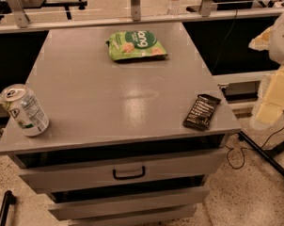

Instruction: Pick green rice chip bag

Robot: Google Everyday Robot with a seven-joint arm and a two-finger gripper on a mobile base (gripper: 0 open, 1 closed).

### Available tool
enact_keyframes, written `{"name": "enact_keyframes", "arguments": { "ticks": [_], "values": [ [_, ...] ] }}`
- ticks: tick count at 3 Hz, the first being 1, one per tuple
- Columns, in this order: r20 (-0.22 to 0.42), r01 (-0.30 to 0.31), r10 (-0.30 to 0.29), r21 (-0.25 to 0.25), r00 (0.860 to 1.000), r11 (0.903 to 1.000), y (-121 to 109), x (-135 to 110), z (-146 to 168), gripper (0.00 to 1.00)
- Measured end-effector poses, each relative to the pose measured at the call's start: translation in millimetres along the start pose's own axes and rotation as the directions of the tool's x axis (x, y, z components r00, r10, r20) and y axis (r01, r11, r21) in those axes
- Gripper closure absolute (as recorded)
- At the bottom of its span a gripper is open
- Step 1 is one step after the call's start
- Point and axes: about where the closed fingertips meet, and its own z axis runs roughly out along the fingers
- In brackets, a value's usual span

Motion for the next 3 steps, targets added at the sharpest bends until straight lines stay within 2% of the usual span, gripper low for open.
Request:
{"name": "enact_keyframes", "arguments": {
  "ticks": [2, 3],
  "values": [
    [0.016, 0.005, -0.005, 0.016, 1.000, 0.9999, -8, -5, 3, 0.00],
    [0.032, 0.046, -0.047, 0.046, 0.998, 0.9979, -41, -18, 14, 0.00]
  ]
}}
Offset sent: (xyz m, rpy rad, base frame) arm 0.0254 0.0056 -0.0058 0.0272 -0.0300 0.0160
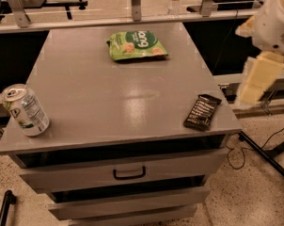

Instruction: Pick green rice chip bag

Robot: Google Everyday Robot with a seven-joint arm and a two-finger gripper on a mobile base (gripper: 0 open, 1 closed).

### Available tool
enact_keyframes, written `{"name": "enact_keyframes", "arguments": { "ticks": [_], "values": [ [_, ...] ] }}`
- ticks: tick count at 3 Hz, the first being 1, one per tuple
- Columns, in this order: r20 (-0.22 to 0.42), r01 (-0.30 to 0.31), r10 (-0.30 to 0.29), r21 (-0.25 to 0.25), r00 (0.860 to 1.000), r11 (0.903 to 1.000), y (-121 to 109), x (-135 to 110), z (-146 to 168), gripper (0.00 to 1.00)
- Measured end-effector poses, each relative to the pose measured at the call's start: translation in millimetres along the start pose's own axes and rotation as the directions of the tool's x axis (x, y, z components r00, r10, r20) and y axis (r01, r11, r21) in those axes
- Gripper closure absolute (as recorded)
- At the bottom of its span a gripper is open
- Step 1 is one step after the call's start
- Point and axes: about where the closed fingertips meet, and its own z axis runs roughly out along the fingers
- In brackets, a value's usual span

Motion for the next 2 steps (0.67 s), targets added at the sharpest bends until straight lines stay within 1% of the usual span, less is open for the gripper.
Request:
{"name": "enact_keyframes", "arguments": {
  "ticks": [1, 2],
  "values": [
    [0.016, 0.067, -0.068, 0.025, 0.998, 0.9974, -48, -19, 19, 0.00],
    [0.050, 0.136, -0.139, 0.048, 0.989, 0.9895, -102, -51, 38, 0.00]
  ]
}}
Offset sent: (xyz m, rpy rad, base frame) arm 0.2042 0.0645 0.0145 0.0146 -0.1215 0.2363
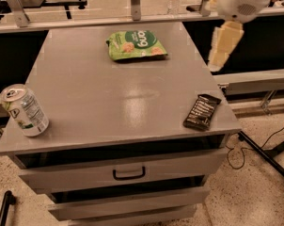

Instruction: Pick green rice chip bag

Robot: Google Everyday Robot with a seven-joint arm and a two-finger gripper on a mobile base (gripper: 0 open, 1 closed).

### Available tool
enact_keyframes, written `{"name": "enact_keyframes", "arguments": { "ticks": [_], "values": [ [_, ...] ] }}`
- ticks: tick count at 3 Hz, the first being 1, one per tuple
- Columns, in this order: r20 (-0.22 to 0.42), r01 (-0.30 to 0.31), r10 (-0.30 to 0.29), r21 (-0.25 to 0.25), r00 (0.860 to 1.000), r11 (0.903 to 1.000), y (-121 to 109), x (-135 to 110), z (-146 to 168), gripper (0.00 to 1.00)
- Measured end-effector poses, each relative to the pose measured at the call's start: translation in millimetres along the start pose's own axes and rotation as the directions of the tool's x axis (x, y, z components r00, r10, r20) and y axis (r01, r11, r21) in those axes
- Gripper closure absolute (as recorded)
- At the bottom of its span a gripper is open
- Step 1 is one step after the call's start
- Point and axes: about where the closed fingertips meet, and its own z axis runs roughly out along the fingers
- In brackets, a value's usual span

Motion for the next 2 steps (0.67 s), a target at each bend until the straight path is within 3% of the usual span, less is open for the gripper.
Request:
{"name": "enact_keyframes", "arguments": {
  "ticks": [1, 2],
  "values": [
    [0.046, 0.038, -0.038, 0.007, 0.998, 0.9993, -47, -25, 30, 0.00],
    [0.091, 0.050, -0.050, 0.000, 0.995, 0.9988, -81, -47, 63, 0.00]
  ]
}}
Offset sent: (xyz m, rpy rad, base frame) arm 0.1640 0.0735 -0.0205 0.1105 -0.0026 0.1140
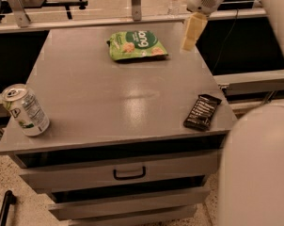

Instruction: Pick green rice chip bag

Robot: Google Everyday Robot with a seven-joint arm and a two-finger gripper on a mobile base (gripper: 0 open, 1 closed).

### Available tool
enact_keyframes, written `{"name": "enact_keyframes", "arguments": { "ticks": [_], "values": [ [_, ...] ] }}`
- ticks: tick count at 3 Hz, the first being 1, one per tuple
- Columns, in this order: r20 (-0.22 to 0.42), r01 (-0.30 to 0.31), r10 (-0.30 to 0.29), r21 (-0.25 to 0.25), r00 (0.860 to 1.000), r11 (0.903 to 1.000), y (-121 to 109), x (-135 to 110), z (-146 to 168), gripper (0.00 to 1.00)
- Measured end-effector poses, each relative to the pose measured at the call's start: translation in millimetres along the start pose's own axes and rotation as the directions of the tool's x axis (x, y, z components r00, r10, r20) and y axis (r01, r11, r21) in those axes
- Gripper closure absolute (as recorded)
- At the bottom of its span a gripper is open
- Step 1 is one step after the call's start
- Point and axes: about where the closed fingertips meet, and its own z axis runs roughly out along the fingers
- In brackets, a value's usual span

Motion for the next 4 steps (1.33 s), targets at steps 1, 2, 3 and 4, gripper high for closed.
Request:
{"name": "enact_keyframes", "arguments": {
  "ticks": [1, 2, 3, 4],
  "values": [
    [0.083, 0.016, -0.015, -0.005, 0.996, 0.9999, -27, -24, 46, 0.00],
    [0.131, 0.020, -0.019, -0.004, 0.991, 0.9998, -41, -39, 76, 0.00],
    [0.154, 0.005, 0.000, -0.027, 0.988, 0.9996, -47, -47, 111, 0.00],
    [0.170, 0.002, 0.007, -0.054, 0.985, 0.9985, -50, -54, 143, 0.00]
  ]
}}
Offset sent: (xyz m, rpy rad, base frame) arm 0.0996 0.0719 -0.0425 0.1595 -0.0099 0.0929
